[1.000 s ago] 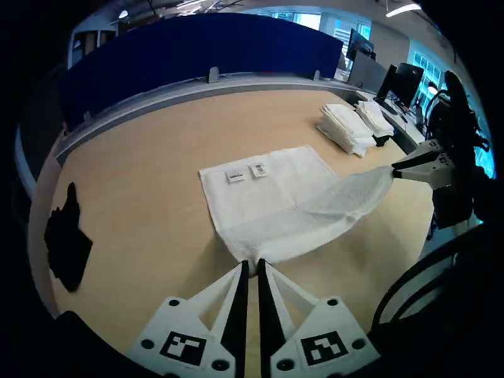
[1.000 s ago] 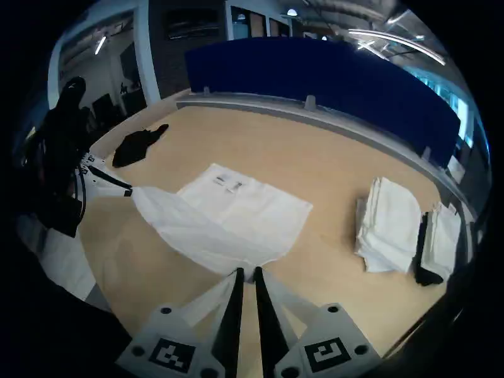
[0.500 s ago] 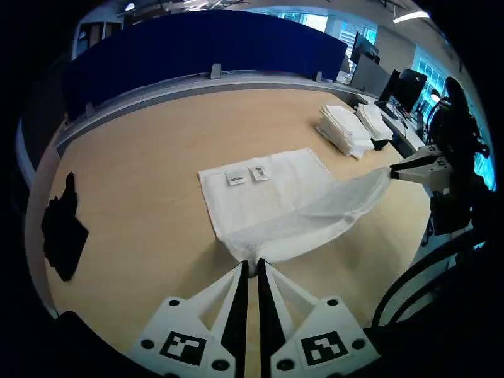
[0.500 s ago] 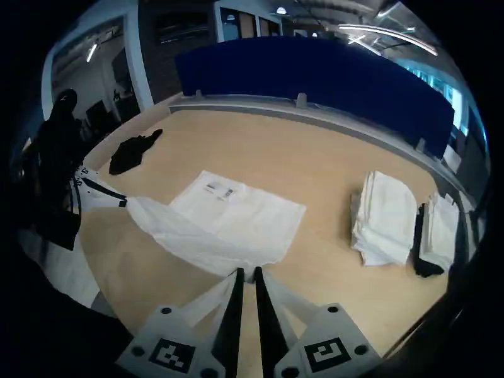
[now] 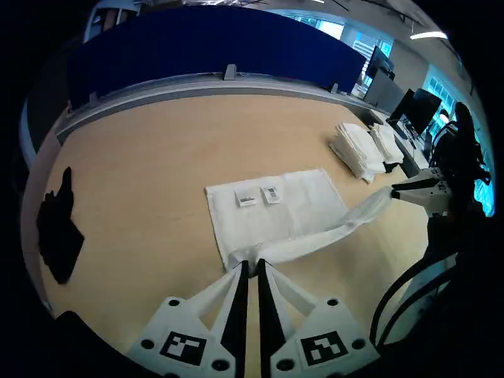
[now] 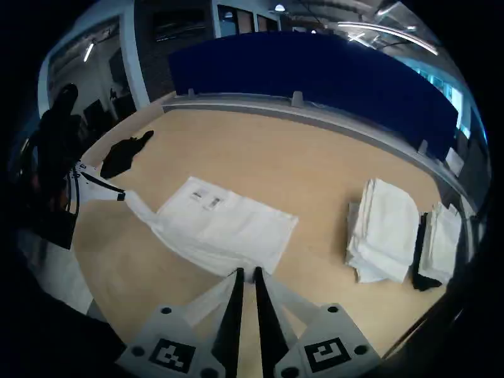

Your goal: Fold towel

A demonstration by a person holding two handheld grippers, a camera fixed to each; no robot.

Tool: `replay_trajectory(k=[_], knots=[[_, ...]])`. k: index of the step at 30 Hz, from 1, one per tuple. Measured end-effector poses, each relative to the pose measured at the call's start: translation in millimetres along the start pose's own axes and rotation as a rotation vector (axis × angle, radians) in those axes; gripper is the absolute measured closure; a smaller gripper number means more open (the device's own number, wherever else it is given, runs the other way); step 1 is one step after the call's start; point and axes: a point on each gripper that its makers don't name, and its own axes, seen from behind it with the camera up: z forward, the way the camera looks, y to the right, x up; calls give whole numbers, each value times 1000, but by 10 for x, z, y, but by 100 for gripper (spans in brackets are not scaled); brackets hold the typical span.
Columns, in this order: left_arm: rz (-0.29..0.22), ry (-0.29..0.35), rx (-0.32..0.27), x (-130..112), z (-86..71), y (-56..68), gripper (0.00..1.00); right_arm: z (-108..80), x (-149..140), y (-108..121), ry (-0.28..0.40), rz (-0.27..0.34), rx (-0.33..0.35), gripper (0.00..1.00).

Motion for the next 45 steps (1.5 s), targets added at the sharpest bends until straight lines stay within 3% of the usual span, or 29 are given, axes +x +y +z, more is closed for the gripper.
replay_trajectory(k=[14,20,33,41,45], knots=[[70,5,20,343,605,-248,90,530,170,322,-24,31,-36,87],[91,-29,21,277,827,-347,90,735,103,387,-43,61,-44,87],[101,-90,51,178,1104,-477,90,1062,79,484,-63,111,-62,87],[95,-95,93,232,1225,-575,84,1181,60,552,-65,139,-86,73],[104,-87,121,266,1249,-640,70,1230,66,600,-56,141,-106,61]])
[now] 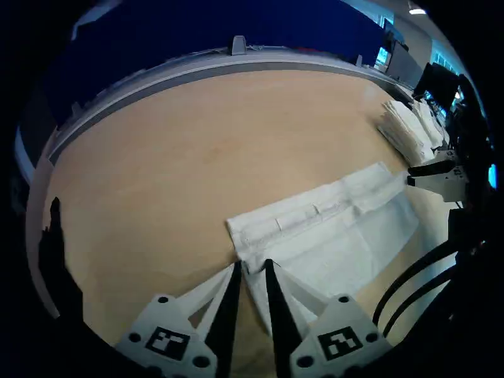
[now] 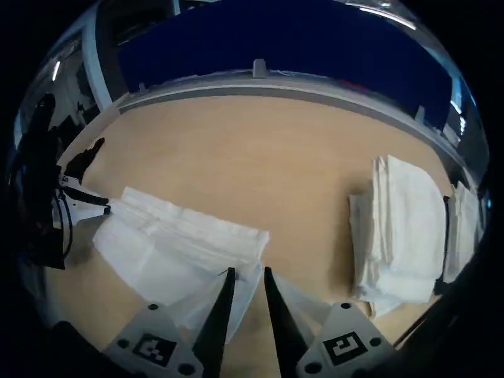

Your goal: Fold towel

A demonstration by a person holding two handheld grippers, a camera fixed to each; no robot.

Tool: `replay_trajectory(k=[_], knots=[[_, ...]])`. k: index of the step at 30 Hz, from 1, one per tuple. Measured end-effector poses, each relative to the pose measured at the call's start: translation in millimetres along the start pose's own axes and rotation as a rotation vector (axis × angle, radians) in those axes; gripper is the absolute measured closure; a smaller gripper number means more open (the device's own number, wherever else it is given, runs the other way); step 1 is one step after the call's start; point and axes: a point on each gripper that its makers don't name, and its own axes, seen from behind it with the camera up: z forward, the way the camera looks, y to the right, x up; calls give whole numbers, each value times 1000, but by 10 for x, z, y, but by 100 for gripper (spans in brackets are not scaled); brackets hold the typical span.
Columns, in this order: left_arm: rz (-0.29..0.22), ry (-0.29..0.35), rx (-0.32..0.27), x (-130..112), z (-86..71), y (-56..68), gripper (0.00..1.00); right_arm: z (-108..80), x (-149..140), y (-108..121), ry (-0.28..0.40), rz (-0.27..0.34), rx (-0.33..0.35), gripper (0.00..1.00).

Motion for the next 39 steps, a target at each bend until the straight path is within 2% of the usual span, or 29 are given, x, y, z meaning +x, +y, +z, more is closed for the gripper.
replay_trajectory(k=[4,6,8,10,18,32,39], knots=[[1,7,31,23,6,-88,49,26,38,38,16,-10,-22,41],[-3,12,44,34,1,-126,31,23,58,50,23,-17,-30,34],[-9,22,56,51,-10,-166,15,9,75,59,27,-24,-35,32],[-17,32,60,67,-34,-187,7,-6,95,58,32,-29,-37,28],[-42,64,78,101,-119,-248,7,-70,161,32,55,-39,-32,1],[-67,95,93,69,-308,-284,6,-134,88,-38,51,-39,-10,0],[-103,105,109,-109,-492,-310,7,-223,-42,-127,34,-61,9,0]])
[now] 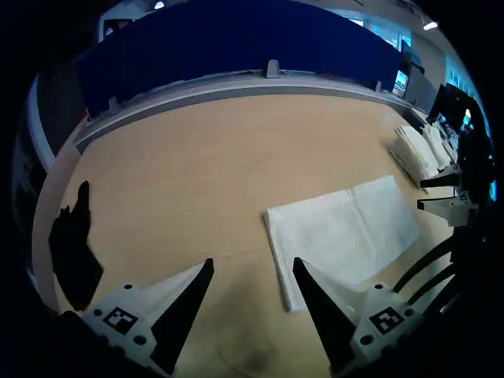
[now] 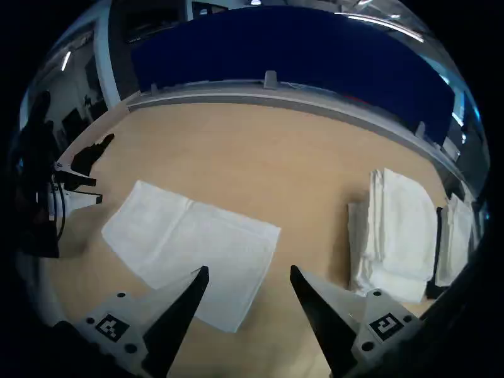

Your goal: Fold towel

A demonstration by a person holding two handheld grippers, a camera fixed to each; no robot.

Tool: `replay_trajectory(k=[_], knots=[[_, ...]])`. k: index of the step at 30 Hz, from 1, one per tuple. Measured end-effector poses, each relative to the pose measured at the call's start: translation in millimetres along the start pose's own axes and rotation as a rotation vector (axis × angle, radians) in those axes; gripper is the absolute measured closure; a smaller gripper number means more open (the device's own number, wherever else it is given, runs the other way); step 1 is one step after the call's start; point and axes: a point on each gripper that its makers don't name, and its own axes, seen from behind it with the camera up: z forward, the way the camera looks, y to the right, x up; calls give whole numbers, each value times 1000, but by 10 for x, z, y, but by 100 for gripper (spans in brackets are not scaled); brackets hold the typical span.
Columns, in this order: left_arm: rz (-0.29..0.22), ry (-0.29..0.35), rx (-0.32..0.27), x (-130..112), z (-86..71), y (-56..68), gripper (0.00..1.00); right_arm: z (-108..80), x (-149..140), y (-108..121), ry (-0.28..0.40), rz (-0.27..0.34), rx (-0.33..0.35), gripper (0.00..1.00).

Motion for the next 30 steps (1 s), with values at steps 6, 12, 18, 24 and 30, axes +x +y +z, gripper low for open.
replay_trajectory(k=[6,12,18,24,30], knots=[[-39,2,33,-208,-221,-122,6,-85,-195,-113,-23,-13,29,0],[-67,-9,75,-495,-446,-265,7,-159,-412,-210,-59,-49,54,0],[-103,-28,90,-806,-633,-312,7,-203,-598,-266,-93,-82,60,0],[-127,-35,102,-952,-730,-329,7,-198,-732,-341,-117,-86,96,3],[-150,-30,99,-1022,-838,-289,7,-154,-837,-344,-139,-71,120,12]])
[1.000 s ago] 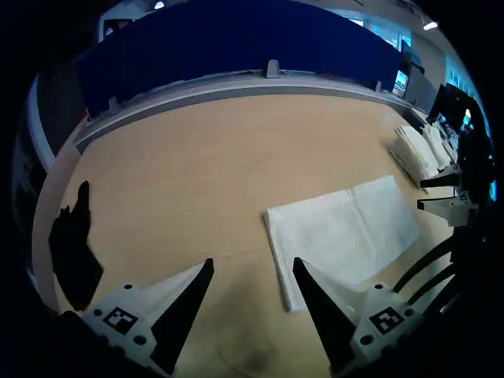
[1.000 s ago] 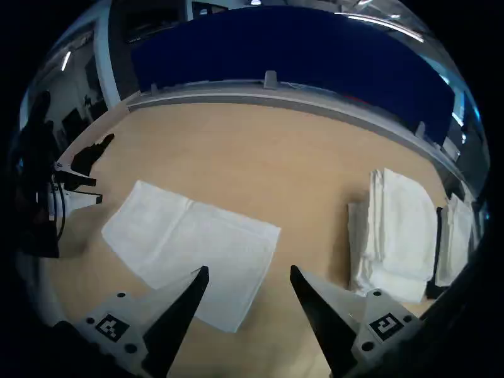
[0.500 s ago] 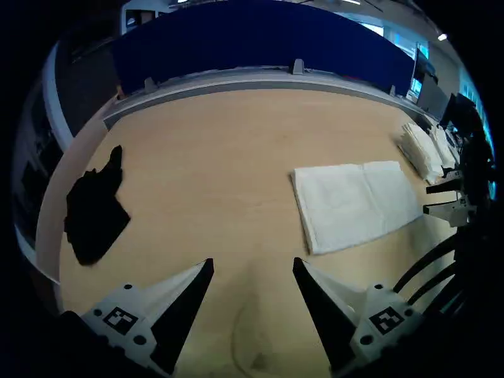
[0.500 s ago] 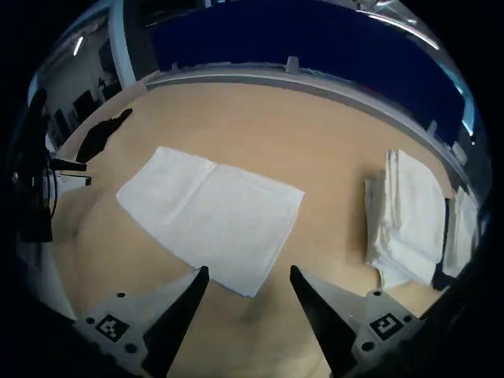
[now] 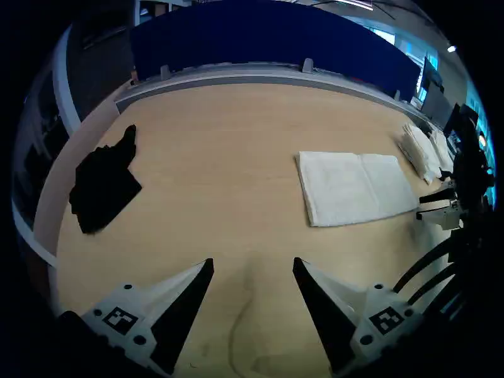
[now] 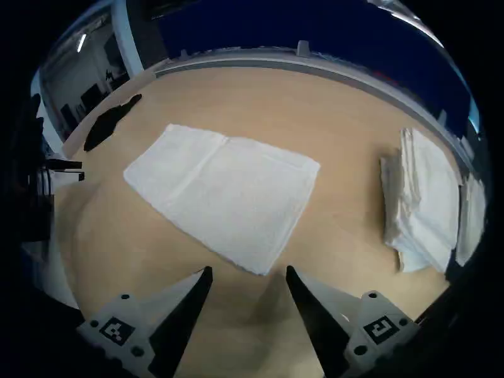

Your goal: Fold towel

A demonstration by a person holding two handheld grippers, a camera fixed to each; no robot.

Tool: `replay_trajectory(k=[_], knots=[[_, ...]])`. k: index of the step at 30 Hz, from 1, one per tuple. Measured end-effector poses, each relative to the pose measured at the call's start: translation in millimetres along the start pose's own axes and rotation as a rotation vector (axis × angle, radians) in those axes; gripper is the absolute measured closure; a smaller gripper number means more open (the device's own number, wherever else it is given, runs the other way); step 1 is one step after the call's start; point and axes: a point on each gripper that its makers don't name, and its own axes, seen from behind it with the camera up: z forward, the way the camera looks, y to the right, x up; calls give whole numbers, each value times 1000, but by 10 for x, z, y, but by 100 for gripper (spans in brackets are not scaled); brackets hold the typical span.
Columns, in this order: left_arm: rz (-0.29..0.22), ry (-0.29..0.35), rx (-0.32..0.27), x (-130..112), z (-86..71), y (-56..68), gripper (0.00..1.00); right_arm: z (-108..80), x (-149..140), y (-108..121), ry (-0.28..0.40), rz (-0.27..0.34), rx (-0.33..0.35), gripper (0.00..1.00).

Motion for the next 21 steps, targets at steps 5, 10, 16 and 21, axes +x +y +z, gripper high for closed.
replay_trajectory(k=[5,10,16,21], knots=[[-13,-4,9,-80,-39,-25,7,30,-35,43,-3,1,-6,21],[-23,-9,8,-127,-71,-42,7,44,-48,47,-5,0,-2,30],[-20,-9,13,-146,-112,-65,7,80,-40,24,-5,-14,5,47],[-21,-12,15,-167,-124,-68,7,118,-15,23,-4,-22,9,55]])
